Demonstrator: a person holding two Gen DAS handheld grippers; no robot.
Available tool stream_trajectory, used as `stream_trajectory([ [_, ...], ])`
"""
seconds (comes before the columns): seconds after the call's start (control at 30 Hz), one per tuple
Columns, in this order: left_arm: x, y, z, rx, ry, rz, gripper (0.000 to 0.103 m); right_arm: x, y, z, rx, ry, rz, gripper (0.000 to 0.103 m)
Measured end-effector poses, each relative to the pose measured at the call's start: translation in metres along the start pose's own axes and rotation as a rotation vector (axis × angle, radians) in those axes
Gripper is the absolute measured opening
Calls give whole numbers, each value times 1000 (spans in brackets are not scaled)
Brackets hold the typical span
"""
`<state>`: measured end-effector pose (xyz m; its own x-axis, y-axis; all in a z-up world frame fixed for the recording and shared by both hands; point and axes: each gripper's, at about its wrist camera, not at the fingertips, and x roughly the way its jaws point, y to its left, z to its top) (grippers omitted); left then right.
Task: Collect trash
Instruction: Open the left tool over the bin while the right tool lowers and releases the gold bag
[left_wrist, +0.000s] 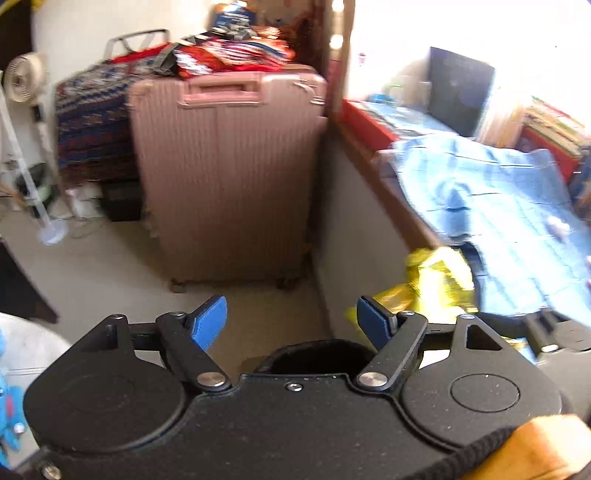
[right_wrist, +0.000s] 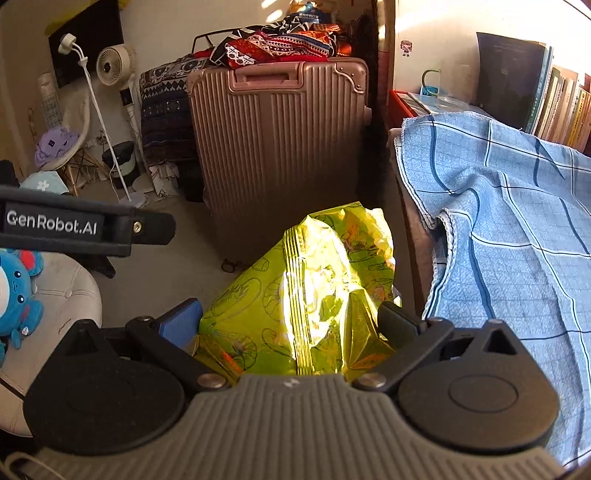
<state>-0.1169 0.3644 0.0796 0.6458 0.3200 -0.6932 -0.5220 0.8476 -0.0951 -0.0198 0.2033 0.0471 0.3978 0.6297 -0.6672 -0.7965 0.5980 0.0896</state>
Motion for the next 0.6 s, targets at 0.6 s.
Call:
stream_trajectory([
  [0.6,31,-35,10,114,262,-247,62,1,-4,0,-9,-1,-1,103],
])
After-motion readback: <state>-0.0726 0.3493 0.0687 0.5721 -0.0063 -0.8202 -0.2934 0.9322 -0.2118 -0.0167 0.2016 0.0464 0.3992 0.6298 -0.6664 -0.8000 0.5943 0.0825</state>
